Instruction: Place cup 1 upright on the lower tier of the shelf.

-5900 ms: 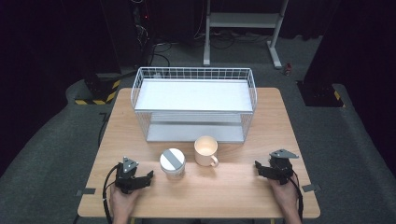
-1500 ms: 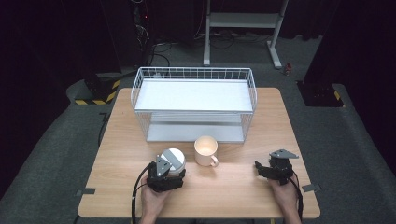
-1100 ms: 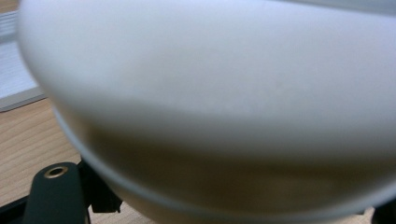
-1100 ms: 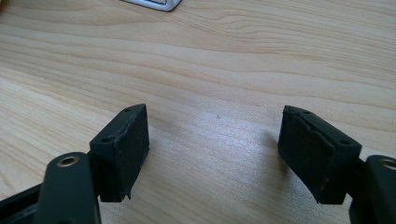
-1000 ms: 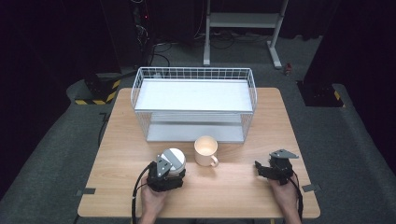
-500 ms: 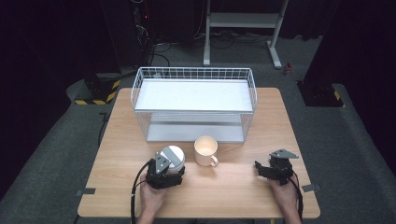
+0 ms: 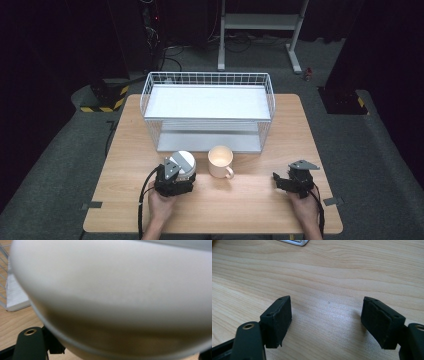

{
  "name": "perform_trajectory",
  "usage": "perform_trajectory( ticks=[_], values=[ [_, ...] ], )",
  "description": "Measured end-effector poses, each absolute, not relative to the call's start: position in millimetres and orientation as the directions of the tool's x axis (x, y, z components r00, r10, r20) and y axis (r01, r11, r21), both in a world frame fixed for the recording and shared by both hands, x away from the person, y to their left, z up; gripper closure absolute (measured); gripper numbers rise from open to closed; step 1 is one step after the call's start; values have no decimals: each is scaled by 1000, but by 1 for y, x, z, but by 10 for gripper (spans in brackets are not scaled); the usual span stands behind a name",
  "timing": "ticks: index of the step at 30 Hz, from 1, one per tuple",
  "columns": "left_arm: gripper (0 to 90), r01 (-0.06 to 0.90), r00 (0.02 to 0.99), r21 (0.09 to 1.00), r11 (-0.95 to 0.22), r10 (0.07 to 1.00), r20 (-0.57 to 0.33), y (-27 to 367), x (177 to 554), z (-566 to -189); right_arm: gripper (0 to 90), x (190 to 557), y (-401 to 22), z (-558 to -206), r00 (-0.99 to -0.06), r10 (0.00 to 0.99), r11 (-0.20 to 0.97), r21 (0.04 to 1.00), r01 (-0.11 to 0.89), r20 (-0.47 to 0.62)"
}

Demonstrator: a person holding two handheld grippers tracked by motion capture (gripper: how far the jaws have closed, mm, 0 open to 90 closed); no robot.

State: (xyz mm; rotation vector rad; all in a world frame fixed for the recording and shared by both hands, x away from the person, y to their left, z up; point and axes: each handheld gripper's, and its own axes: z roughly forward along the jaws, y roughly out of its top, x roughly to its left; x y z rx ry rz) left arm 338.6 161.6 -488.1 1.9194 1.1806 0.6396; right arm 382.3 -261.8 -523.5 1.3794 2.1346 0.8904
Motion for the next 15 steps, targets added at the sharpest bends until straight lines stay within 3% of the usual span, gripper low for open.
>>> perform_trajectory(
  ticks=[15],
  values=[
    [189, 504, 420, 831, -235, 907, 2, 167, 358, -479, 247, 382, -262, -524, -400, 917, 290, 720, 631, -19]
  ],
)
